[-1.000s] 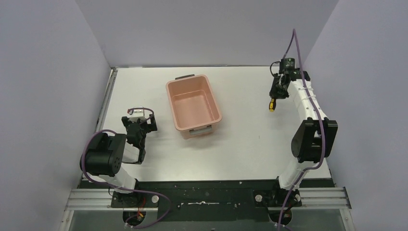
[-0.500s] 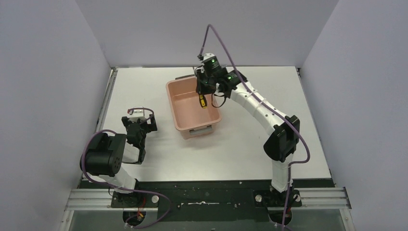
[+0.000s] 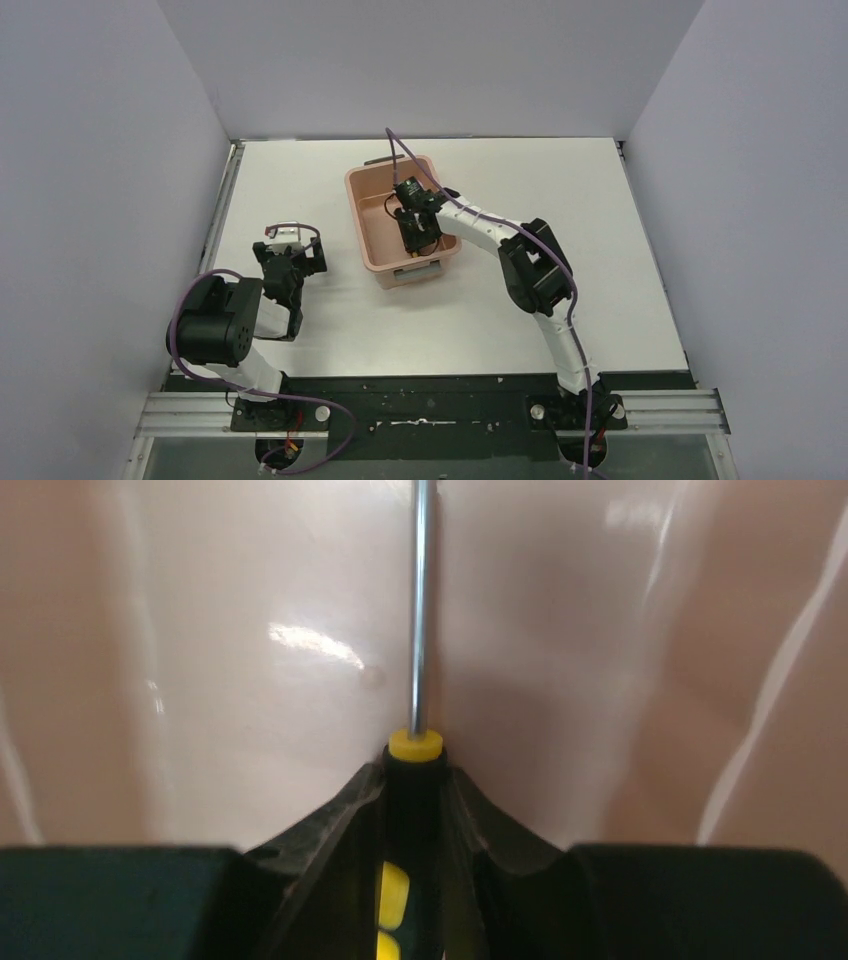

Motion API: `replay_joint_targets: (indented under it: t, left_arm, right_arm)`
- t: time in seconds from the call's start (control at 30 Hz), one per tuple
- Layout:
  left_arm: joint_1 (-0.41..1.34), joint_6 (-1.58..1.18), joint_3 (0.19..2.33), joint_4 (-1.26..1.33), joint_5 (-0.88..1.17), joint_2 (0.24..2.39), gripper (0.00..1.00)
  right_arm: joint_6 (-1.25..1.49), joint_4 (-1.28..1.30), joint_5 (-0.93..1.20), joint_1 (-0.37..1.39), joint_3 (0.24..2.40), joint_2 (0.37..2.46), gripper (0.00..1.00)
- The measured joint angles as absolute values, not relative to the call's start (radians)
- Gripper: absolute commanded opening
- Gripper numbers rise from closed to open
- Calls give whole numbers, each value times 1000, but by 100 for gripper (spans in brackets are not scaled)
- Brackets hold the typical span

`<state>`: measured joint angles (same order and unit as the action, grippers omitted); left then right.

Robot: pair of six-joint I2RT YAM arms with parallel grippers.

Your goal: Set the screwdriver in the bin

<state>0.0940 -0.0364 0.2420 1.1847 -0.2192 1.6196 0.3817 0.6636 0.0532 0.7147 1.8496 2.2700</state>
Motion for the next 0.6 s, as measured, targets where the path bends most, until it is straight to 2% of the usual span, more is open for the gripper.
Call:
replay_joint_targets:
  t: [0.17,0.47,0.53,0.6]
  left_arm:
    - [94,-36,242,1185,-219,1620,97]
    - [94,-36,242,1185,-219,1620,97]
    - [94,-36,242,1185,-219,1620,97]
    - [94,-36,242,1185,-219,1620,97]
  right_arm:
    - [376,614,54,715,1839,2273,51]
    - [365,624,40,715,1839,2246,67]
    - [353,634,39,715,1840,2208,73]
    - [341,638,39,715,1842,2151,85]
